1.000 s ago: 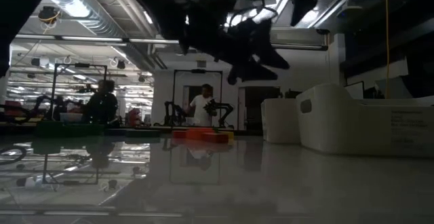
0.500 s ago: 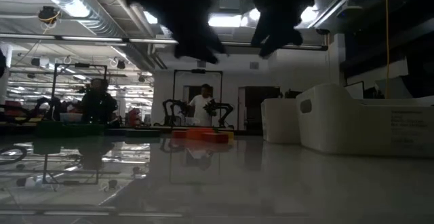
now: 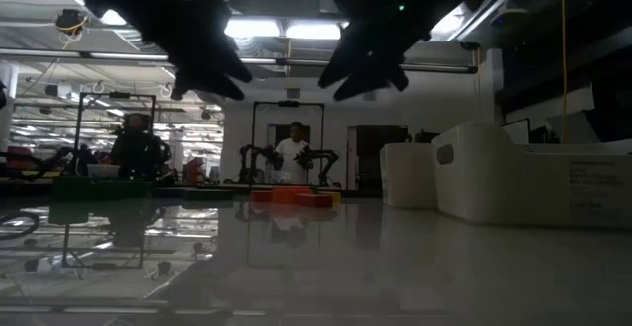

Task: Sort blocks by size
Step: Put the red thin rectangle block into the top white bin

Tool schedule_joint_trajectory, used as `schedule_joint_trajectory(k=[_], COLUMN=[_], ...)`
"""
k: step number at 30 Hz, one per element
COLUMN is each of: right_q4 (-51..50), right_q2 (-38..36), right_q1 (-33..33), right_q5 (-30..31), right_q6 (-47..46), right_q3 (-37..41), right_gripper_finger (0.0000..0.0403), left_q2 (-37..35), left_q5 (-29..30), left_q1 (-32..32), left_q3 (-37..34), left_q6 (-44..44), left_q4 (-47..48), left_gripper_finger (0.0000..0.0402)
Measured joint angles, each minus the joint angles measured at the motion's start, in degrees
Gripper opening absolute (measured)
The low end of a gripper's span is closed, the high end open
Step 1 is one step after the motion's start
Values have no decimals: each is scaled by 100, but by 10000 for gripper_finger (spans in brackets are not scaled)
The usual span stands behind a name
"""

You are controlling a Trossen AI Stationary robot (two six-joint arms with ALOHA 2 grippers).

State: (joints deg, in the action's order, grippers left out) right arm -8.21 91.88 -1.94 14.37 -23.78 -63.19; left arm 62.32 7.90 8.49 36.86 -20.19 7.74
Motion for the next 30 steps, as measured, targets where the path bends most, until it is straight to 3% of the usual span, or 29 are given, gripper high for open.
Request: schedule_joint_trajectory(k=[14, 30], right_q4=[-584, -1137], right_q2=[1700, 2713], right_q1=[123, 123], right_q5=[98, 449], right_q6=[-912, -1062], right_q3=[-928, -1533], right_gripper_finger=[211, 211], left_q2=[-459, -458], left_q5=[30, 26], left_q1=[-43, -66], left_q3=[-367, -369], left_q6=[-84, -47], left_q4=[-109, -92], left_gripper_finger=[219, 219])
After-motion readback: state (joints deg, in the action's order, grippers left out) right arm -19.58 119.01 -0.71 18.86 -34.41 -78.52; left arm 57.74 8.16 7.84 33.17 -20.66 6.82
